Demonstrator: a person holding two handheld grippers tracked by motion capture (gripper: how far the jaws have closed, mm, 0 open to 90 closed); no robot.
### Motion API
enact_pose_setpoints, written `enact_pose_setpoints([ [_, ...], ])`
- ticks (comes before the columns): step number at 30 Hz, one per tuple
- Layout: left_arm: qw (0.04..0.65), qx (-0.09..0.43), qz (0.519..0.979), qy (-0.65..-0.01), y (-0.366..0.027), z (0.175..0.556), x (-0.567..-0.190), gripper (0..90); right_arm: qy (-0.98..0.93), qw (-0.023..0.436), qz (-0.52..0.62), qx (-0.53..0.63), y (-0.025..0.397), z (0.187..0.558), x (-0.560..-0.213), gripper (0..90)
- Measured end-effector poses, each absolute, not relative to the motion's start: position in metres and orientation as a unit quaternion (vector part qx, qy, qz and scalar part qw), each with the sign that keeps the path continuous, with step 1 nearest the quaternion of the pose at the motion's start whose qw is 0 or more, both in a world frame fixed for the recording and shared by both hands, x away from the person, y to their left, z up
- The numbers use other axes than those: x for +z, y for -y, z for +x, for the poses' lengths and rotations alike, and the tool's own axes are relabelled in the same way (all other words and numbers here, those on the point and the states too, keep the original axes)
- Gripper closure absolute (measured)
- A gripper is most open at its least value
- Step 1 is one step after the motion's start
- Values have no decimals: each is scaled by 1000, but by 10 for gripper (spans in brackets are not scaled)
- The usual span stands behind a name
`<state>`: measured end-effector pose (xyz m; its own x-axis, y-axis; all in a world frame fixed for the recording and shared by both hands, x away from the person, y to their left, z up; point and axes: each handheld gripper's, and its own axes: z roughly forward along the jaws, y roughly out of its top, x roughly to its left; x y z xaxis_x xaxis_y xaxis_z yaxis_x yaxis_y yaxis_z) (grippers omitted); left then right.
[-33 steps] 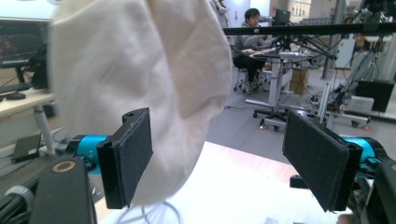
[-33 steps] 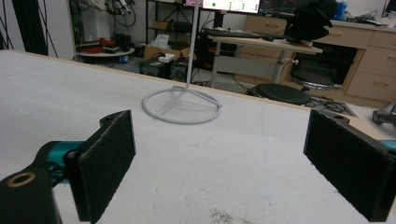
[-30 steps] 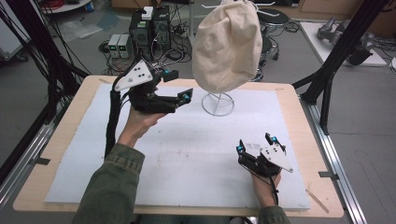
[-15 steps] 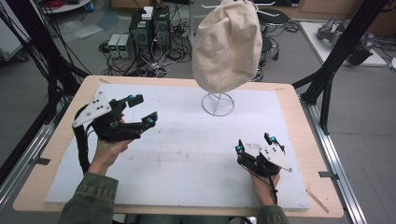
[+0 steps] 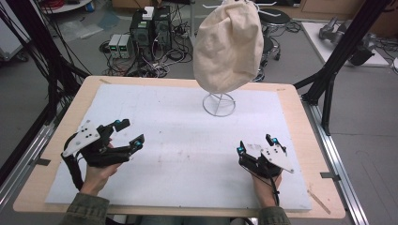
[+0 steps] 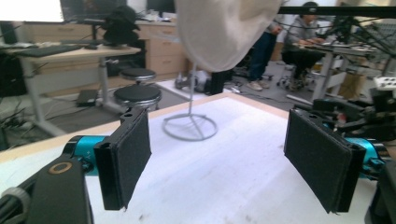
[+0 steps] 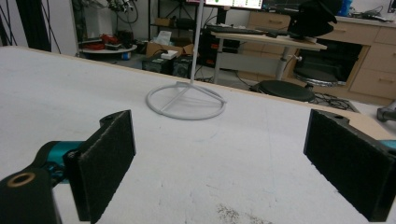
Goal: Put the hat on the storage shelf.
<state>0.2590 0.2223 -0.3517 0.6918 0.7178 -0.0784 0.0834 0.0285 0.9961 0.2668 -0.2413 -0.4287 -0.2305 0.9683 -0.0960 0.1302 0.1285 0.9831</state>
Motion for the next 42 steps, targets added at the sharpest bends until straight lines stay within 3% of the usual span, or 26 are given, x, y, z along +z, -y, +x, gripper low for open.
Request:
enact_pose_setpoints([
  [10,633,267,629,-363,-253,249,-384,221,-617,438,446,479,245,264,-429,80],
  [24,626,306,591,-407,-283,237,-397,222,-615,435,451,478,245,263,-430,80],
  [31,600,379,519,-475,-308,227,-404,224,-612,436,459,474,249,262,-431,80],
  [32,575,416,486,-509,-312,224,-406,224,-610,440,459,473,249,262,-431,81],
  [33,575,416,486,-509,-312,224,-406,225,-610,440,459,473,249,262,-431,81],
  [35,545,464,442,-541,-317,219,-408,224,-606,448,463,466,247,260,-432,81],
  [42,529,485,411,-562,-325,218,-412,218,-584,430,505,467,247,251,-436,81],
])
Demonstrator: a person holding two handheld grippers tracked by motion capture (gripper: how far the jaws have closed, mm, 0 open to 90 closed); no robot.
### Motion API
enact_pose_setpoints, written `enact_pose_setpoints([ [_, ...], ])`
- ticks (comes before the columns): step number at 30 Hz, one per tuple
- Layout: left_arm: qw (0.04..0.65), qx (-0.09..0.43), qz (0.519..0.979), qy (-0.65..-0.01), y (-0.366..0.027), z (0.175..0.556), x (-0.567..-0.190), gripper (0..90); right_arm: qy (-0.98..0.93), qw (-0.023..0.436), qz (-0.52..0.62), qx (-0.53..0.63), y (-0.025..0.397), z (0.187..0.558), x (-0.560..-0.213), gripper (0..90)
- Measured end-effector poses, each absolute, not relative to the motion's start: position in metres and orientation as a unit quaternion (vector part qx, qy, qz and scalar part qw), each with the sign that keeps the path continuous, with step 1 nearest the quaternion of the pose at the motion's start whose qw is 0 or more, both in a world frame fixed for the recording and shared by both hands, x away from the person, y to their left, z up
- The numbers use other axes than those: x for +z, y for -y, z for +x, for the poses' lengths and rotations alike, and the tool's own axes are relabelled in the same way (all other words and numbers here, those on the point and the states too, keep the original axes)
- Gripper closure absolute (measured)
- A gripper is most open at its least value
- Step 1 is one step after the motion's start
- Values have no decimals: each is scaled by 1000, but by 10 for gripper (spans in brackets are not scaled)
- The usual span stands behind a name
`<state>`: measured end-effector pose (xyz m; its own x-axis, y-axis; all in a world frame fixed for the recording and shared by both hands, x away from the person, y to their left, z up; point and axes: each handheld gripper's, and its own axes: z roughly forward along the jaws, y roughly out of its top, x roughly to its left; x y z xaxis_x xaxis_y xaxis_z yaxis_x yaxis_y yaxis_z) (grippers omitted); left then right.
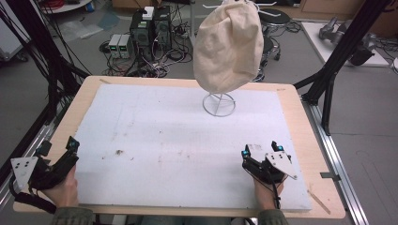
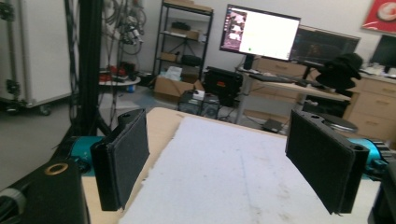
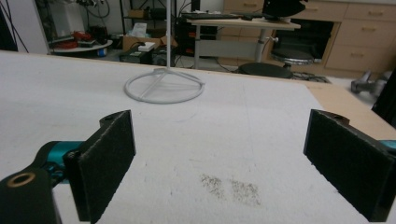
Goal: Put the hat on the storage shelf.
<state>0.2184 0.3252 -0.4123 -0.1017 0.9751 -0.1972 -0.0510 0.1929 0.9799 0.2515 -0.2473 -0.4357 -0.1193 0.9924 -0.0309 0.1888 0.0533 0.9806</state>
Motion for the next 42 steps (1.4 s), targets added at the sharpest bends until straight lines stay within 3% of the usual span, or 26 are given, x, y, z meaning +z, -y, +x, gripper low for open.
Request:
enact_pose_setpoints([
  [14,525,475,433,-557,-312,229,-416,223,-565,407,540,473,268,247,-440,81],
  [42,508,480,468,-541,-304,226,-419,229,-582,400,529,471,258,255,-440,81],
])
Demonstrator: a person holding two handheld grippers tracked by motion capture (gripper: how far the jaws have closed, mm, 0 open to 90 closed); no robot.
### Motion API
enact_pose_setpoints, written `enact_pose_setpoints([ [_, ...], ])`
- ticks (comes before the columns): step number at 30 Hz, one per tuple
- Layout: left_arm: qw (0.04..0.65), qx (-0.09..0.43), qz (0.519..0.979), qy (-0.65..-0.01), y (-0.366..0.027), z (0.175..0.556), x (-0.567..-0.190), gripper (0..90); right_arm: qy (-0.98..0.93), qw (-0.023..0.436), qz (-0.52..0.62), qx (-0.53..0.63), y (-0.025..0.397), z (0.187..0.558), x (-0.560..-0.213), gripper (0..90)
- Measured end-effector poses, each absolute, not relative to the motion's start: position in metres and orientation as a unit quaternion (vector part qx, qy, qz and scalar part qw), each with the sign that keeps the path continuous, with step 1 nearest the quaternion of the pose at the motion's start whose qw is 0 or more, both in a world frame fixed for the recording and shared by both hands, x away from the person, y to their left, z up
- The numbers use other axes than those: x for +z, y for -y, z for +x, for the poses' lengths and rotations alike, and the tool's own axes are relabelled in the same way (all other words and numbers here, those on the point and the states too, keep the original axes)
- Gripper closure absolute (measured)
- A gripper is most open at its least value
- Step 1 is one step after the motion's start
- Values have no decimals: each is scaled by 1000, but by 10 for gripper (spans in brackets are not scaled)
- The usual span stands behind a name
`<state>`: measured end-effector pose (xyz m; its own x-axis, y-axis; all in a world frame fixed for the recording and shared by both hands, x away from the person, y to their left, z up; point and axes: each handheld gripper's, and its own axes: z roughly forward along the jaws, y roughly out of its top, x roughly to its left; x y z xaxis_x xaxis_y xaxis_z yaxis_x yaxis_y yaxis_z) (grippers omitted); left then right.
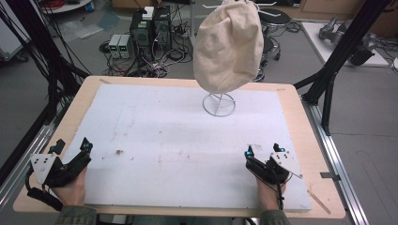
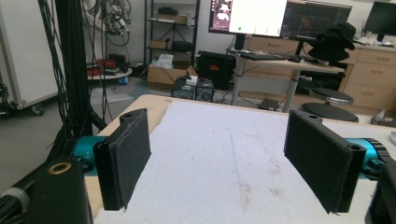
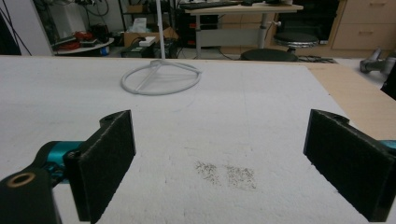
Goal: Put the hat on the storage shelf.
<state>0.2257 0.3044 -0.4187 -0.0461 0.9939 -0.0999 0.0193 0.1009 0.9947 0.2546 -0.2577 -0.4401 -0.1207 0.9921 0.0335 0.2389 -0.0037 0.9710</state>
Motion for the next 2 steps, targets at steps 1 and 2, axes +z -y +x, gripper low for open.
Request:
enact_pose_setpoints([
  [1,507,480,470,-540,-304,225,-419,229,-583,402,527,470,257,255,-440,81],
  [2,507,480,472,-538,-304,225,-419,229,-584,400,526,472,256,256,-440,81],
])
